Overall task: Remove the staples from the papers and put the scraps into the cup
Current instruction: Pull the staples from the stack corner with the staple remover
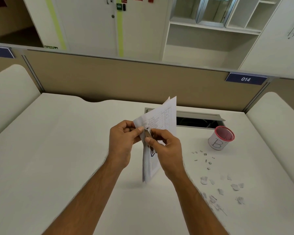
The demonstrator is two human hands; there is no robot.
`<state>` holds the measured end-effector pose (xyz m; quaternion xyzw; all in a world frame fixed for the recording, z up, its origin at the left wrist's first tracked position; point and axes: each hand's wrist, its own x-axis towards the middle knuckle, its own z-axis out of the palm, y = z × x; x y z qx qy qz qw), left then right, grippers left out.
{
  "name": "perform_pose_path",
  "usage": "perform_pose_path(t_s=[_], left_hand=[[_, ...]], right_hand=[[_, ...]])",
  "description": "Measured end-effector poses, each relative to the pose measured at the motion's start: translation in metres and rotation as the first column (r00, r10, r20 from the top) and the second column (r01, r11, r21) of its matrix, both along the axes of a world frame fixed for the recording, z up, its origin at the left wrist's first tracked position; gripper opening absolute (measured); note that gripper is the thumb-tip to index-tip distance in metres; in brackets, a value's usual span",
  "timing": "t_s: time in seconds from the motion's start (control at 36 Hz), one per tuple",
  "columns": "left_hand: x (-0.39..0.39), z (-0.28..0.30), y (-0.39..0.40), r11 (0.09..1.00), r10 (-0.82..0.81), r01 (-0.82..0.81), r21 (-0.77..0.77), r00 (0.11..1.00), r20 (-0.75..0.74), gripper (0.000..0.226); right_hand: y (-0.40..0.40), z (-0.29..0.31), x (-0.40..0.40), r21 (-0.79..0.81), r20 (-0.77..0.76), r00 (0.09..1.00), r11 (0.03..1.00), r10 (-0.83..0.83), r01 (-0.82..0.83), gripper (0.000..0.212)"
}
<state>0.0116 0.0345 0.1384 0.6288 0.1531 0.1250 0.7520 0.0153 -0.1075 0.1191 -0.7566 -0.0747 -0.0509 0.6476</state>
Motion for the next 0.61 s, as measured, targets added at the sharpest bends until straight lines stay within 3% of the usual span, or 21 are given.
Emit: perform_pose_path(t_s=[0.17,0.28,0.44,0.61], left_hand=[[0.001,0.004,0.003,0.999,0.006,-0.006,-0.043,1.0,0.005,0.01],[0.0,0.005,0.002,0.999,0.01,-0.009,-0.034,1.0,0.002,0.009],[-0.001,0.006,-0.001,1.0,0.019,-0.019,0.016,1.0,-0.007,0.007],[-0.002,0.007,0.0,0.997,0.039,-0.039,0.066,0.999,0.001,0.006]], right_hand=[[-0.001,0.001,-0.002,0.06,-0.05,0.998,0.998,0.04,-0.037,0.011],[0.003,0.006,-0.001,-0.027,-0.027,0.999,0.999,0.022,-0.022,0.02],[0.007,0.021,0.006,-0.233,0.186,0.982,0.972,0.021,0.023,0.007],[0.012,0.03,0.009,-0.404,0.342,0.938,0.91,0.058,0.091,0.008]])
